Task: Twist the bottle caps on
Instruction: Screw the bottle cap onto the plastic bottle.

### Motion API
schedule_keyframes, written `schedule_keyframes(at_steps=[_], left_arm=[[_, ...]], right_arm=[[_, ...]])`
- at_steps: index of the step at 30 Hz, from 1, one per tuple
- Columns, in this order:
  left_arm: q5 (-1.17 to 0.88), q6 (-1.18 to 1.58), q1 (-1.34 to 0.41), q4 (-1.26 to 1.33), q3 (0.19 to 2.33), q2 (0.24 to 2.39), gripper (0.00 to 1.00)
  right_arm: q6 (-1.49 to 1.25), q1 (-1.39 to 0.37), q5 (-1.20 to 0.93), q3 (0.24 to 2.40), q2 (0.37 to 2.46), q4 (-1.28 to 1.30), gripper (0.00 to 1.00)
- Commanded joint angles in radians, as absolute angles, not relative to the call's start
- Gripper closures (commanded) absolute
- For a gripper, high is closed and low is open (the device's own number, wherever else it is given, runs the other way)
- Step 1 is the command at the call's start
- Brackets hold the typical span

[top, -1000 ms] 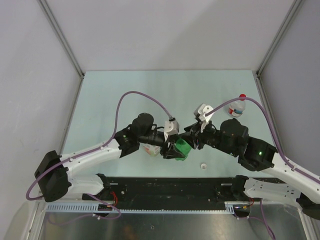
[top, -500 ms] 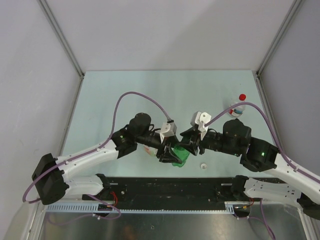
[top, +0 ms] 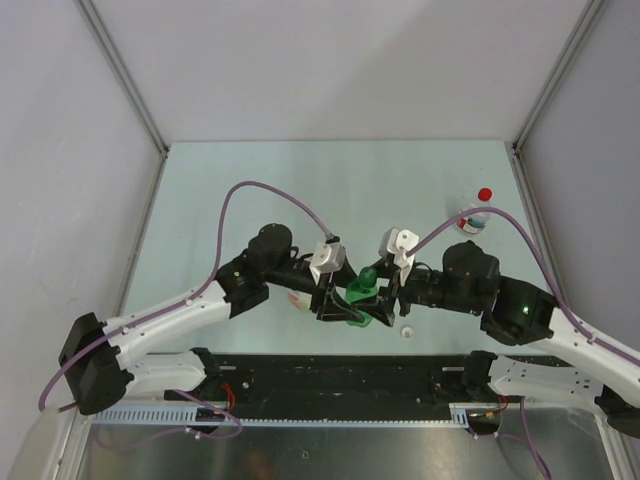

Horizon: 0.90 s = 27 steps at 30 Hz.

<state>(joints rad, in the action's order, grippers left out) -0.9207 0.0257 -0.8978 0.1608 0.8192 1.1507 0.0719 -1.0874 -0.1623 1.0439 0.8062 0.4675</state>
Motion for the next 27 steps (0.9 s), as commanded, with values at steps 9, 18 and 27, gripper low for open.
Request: schedule_keyframes(at_steps=[9, 18, 27], left_arm=[[-0.849, -0.055, -0.888, 0.268, 0.818, 1.125, 1.00], [-0.765, -0.099, -0.888, 0.268, 0.816, 1.197, 1.00], [-0.756, -0.080, -0.888, 0.274, 0.840, 1.251, 1.00]], right_arm=[[-0.020, -1.092, -0.014, 1.027, 0.694, 0.515, 0.01], [-0.082, -1.092, 0.055, 1.019, 0.569, 0.448, 0.01], [-0.221, -1.091, 0.174, 1.020, 0.639, 0.258, 0.01]])
